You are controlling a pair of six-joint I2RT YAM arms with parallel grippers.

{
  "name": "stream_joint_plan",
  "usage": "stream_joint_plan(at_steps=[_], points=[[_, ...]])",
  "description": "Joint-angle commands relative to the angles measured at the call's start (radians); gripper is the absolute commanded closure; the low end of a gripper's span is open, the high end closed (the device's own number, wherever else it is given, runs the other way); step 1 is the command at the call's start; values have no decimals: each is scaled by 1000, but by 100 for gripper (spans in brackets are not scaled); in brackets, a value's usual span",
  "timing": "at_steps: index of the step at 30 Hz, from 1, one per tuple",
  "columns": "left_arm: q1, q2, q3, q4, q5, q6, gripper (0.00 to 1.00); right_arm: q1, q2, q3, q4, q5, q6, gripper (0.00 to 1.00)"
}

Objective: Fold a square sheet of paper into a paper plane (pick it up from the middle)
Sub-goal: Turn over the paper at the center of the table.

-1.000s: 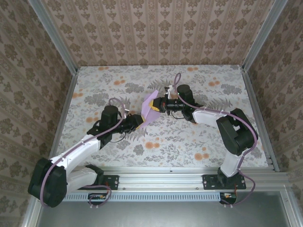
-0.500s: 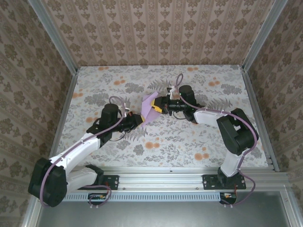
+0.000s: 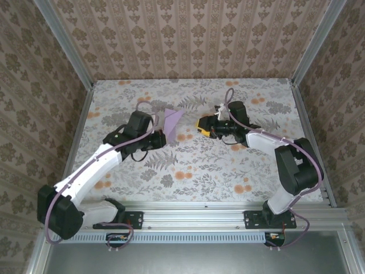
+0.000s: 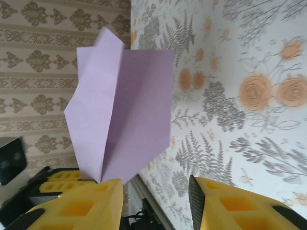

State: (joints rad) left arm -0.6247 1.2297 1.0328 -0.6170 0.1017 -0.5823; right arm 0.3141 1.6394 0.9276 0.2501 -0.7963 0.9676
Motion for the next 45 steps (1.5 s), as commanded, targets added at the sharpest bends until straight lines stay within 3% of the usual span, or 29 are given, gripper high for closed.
stream_joint_plan(at_steps=[1, 8, 14, 21, 25, 30, 35, 40, 45], points=[[-86, 94, 124, -326, -404, 159, 92, -29, -48, -8, -137, 29, -107, 55], [-269, 321, 285, -479, -735, 151, 92, -95, -88, -22, -222, 30, -176, 54], [-411, 497, 344, -492, -880, 166, 92, -168, -99, -31, -276, -30, -232, 53], [-534, 657, 351, -437, -918, 194, 91, -238, -93, -60, -286, -81, -267, 52], [-598, 704, 328, -354, -891, 232, 88, -251, -69, -71, -255, -111, -258, 52], [-625, 710, 309, -270, -778, 255, 81, -250, -49, -94, -187, -133, -214, 52], [-621, 721, 285, -168, -622, 279, 70, -239, -39, -113, -140, -141, -182, 52], [-618, 719, 295, -144, -542, 286, 60, -237, -40, -126, -141, -144, -190, 52], [-587, 620, 290, -91, -376, 273, 50, -231, -37, -138, -134, -145, -190, 53]])
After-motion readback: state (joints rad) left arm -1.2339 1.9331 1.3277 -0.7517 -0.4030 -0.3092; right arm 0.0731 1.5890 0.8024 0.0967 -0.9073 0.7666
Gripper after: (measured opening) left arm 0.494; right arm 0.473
